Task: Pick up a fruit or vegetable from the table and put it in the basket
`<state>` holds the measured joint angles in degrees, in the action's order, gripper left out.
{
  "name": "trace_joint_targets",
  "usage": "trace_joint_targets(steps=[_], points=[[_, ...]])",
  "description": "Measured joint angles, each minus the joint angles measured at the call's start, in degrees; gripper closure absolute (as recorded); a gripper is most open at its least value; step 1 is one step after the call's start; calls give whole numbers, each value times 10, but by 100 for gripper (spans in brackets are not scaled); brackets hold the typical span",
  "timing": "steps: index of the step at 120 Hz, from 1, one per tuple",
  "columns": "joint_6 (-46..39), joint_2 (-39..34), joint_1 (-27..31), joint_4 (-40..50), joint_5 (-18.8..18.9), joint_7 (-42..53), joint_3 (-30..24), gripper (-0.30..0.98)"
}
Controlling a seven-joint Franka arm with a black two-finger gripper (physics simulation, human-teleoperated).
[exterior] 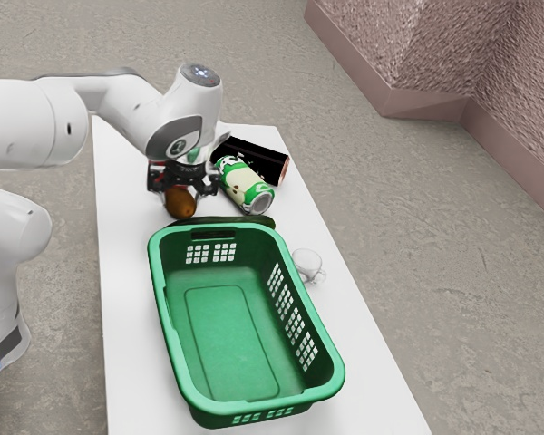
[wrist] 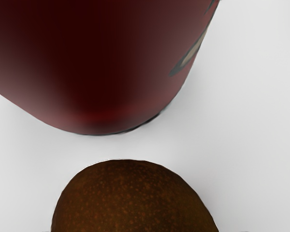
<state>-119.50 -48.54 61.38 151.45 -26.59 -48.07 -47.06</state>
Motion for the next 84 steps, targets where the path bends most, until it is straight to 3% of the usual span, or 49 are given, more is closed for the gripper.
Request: trace_joint_targets(steps=[84], points=[[-46, 18, -12, 3, -25, -10, -1, 38]])
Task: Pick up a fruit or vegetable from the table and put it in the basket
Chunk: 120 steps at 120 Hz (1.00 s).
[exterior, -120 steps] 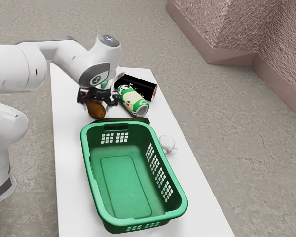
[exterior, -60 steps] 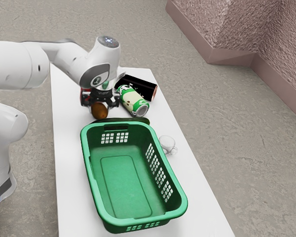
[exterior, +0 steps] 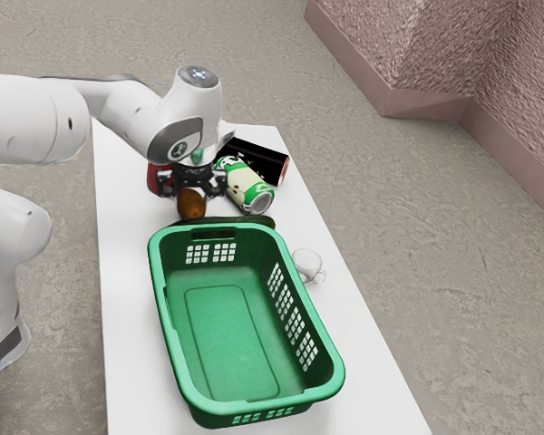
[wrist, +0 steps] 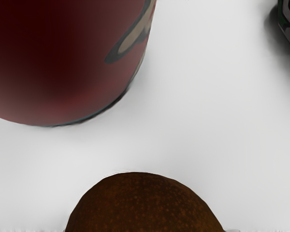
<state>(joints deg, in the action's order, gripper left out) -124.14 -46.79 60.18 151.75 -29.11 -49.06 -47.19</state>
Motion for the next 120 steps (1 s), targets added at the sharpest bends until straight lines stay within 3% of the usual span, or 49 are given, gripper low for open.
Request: trace_joint_targets(steps=[21, 39, 59, 120], points=[[4, -5, -13, -10, 4, -1, 16, 39], [41, -11, -17, -64, 40, -2, 49, 42], [69, -10, -29, -121, 65, -3, 52, 42], [128, -4, -116, -243, 68, -9, -25, 42]])
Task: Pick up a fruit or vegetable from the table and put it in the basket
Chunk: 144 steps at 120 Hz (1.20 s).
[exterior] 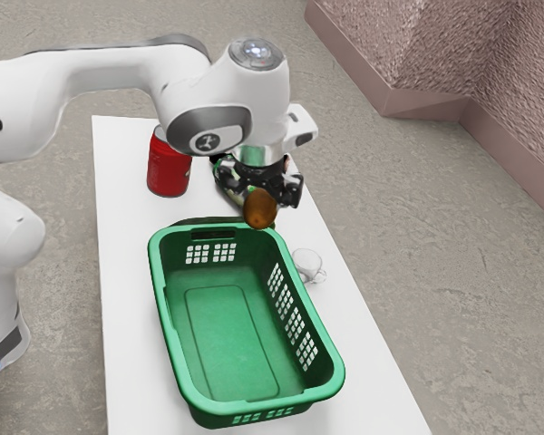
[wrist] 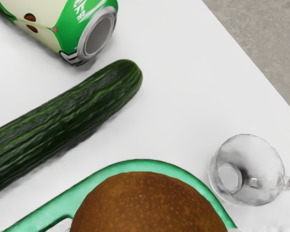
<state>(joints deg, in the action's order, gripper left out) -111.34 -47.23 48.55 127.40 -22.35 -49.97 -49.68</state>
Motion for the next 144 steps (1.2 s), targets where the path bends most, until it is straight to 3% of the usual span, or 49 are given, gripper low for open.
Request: trace_joint_targets(steps=[23, 94, 144], points=[[29, 0, -42, -11, 0, -3, -15, 42], [52, 25, -75, -37, -31, -13, -131, 43], [151, 23, -75, -22, -39, -32, -132, 42]])
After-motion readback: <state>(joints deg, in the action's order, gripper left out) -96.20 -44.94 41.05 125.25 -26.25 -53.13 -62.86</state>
